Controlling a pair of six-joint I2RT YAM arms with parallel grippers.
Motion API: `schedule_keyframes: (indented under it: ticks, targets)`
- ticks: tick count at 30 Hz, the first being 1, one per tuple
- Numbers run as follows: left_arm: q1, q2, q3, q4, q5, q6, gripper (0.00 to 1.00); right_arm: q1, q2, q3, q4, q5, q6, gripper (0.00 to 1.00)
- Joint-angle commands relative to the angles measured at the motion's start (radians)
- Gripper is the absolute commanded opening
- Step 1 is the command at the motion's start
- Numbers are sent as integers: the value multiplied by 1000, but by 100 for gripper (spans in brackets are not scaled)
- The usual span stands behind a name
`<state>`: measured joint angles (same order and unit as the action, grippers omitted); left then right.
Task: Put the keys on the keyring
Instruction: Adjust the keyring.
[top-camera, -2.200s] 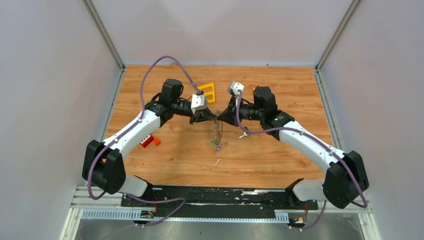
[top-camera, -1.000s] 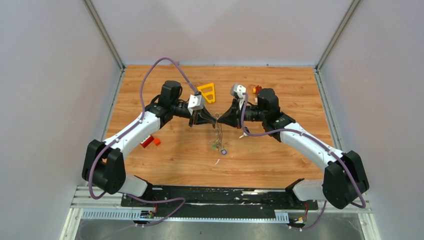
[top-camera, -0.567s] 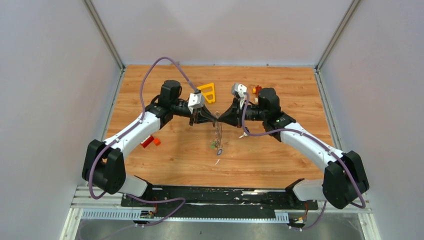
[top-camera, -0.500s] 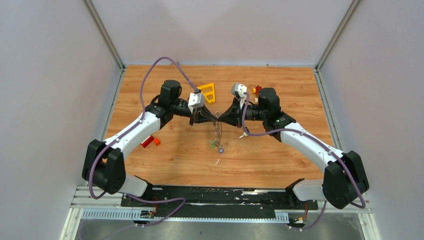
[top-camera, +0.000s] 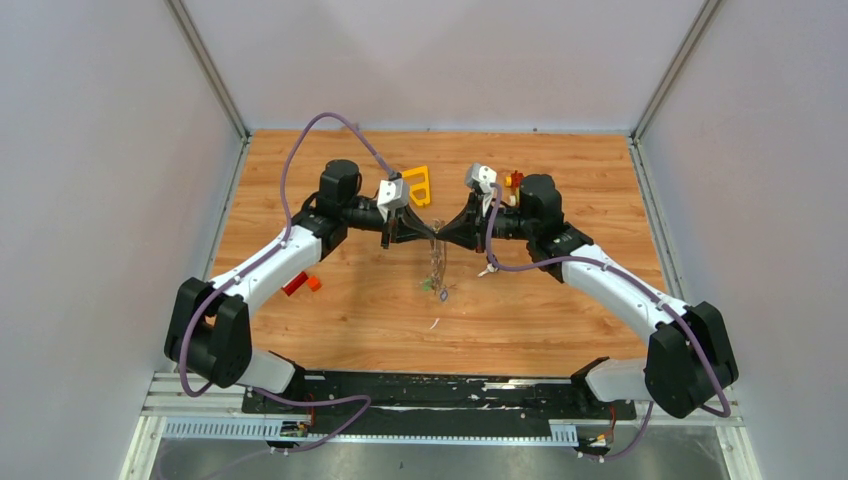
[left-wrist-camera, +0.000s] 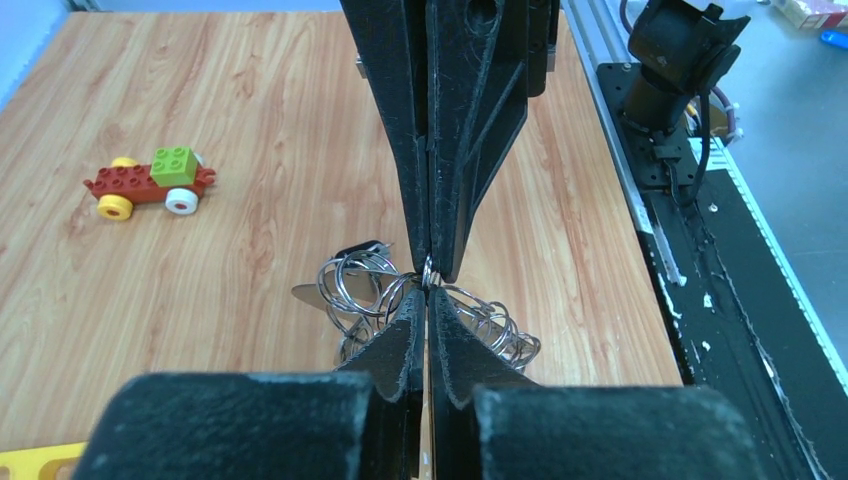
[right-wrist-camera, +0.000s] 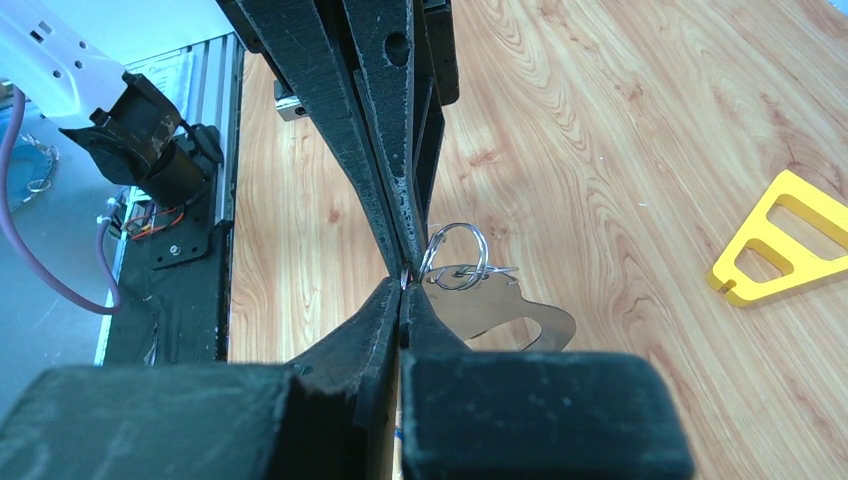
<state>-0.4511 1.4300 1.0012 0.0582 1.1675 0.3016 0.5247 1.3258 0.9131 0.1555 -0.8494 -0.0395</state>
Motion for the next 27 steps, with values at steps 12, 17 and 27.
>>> schedule_keyframes:
  ticks: [12,17,27]
  targets:
    - [-23,-63,8,-136,-41,65,0,-6,5,16,45,42,-37,2]
    - [-35,-67,103,-404,-172,208,0,-9,20,33,15,47,-46,12]
    - [-86,-71,208,-623,-407,235,0,-10,35,35,6,4,-66,24]
